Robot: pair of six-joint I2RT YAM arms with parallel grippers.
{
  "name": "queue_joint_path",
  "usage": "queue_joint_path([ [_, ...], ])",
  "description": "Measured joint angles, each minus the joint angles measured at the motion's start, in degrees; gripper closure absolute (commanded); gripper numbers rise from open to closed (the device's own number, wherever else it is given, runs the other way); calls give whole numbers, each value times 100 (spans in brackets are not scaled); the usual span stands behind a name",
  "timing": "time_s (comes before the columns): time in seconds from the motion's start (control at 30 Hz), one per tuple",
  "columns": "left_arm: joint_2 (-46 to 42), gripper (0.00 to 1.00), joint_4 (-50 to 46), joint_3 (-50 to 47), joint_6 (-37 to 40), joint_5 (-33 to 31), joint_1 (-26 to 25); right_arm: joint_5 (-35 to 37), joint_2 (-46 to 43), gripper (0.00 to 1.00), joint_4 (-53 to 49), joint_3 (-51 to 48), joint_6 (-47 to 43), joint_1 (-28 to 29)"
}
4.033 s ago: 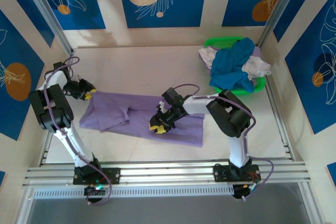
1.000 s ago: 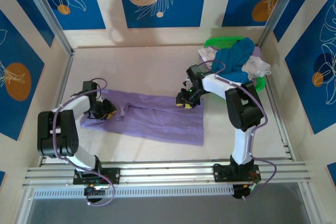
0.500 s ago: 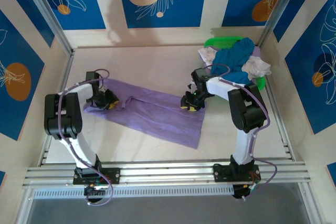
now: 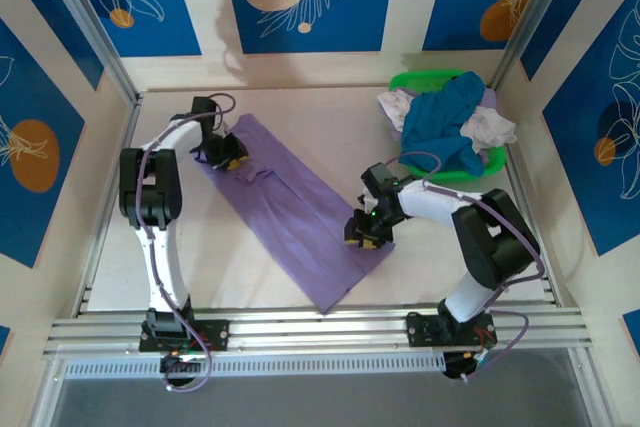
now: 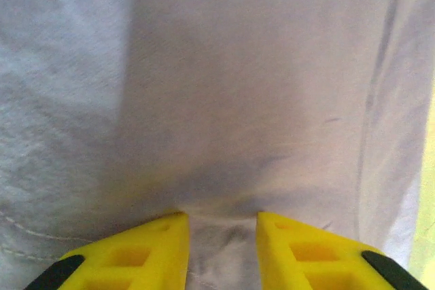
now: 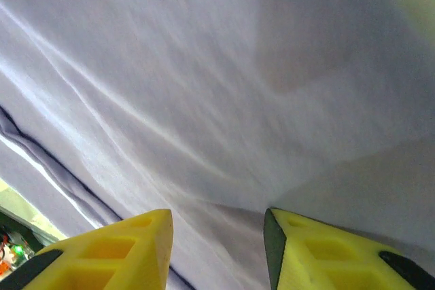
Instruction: Fold and stack the t-shirts
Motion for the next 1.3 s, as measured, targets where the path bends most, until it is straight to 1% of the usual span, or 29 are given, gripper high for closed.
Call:
queue_joint_path([
  [0.1,-42,68,-177,247,92,-173,-96,20,-140,58,-107,-13,33,-17],
  [0.17,-160,68,-264,223,131,-308,-133,17,-155,58,-118,17,31,-31],
  [0.27,-531,68,-212,-168,72,-426,-181,4,-98,58,-111,92,7,-66],
  [0.4,-979,69,114,-852,-256,-437,-212,-4,151,58,-52,157,-55,-146],
  [0.57,-946,69,505,-1196,-636,-422,-291,-92,240,58,-42,157,-74,-181],
  [0.77,-599,69,741,-1147,-800,-415,-341,-140,223,58,57,85,-52,-184],
  [0.93,-192,68,667,-656,-800,-271,-376,-205,107,58,256,-90,63,-192],
  [1.1,474,67,341,376,-772,-22,-466,-251,-127,58,538,-378,378,-133],
  [1.3,1196,66,-17,1620,-730,214,-664,-387,-262,57,726,-546,879,358],
])
